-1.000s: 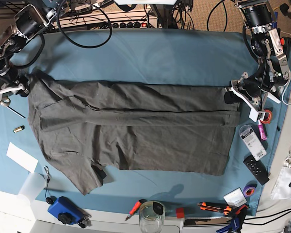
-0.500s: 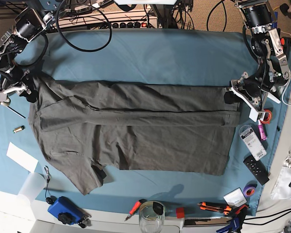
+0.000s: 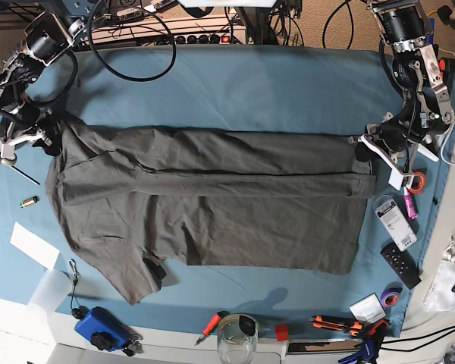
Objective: Fold the T-shirt properly
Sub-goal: 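Release the fold and move both grippers back to the shirt's shoulder edge, then grasp the folded edge with both grippers and pull it back toward the robot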
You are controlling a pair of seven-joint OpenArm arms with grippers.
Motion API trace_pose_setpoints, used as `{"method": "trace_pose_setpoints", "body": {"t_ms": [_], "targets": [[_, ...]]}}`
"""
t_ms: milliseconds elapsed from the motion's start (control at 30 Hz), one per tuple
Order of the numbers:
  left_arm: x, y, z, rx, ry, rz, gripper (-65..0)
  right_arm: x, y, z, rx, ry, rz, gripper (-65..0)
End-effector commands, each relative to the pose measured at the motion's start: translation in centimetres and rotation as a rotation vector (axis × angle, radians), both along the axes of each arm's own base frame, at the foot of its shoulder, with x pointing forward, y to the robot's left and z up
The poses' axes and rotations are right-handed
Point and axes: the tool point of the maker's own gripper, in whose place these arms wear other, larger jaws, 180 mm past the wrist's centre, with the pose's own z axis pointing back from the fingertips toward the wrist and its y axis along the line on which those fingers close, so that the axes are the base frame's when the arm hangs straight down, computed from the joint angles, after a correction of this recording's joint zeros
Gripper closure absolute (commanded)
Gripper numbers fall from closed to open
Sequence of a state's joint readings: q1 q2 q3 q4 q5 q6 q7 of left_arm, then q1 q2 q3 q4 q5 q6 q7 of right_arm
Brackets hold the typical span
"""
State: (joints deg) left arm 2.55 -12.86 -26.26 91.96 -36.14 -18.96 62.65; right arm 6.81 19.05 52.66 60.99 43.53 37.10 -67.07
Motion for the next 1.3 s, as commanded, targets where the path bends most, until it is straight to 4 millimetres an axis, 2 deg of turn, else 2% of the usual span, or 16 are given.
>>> {"method": "trace_pose_setpoints", "body": {"t_ms": [0,100,267,400,733,1033,1267], "targets": [[0.8,0.3,1.0,0.005,-0.038,-0.003,0.0,-1.0,-0.3,-0.6,-0.021,0.076,0.029,0.0],[0.6,0.4,1.2,0.013,-0.031,-0.011,0.0,-0.8,-0.5,0.2,-0.043,0.064,0.036,0.0],[0.8,1.0,2.1,0.041,-0.050,-0.025,0.0,0.0,-0.3,3.0,-0.081,0.002,0.074,0.0],[0.2,1.5,1.8,0.057,-0.026,-0.034,0.0,-0.3,-0.6,4.7,-0.153,-0.011,0.095,0.0],[-2.3,1.8,2.2,0.101,-0.019,-0.069,0.0,-3.0,-0.7,3.4,-0.155,0.045,0.099,0.0],[-4.0,2.6,2.0,0.139,0.004,-0.079,0.0,-3.3,-0.3,3.4,-0.135,0.047,0.108,0.0],[-4.2,5.4,3.0,0.162,-0.015,0.001,0.0,-4.5,-3.1,5.7,-0.231,0.039,0.044,0.0]]}}
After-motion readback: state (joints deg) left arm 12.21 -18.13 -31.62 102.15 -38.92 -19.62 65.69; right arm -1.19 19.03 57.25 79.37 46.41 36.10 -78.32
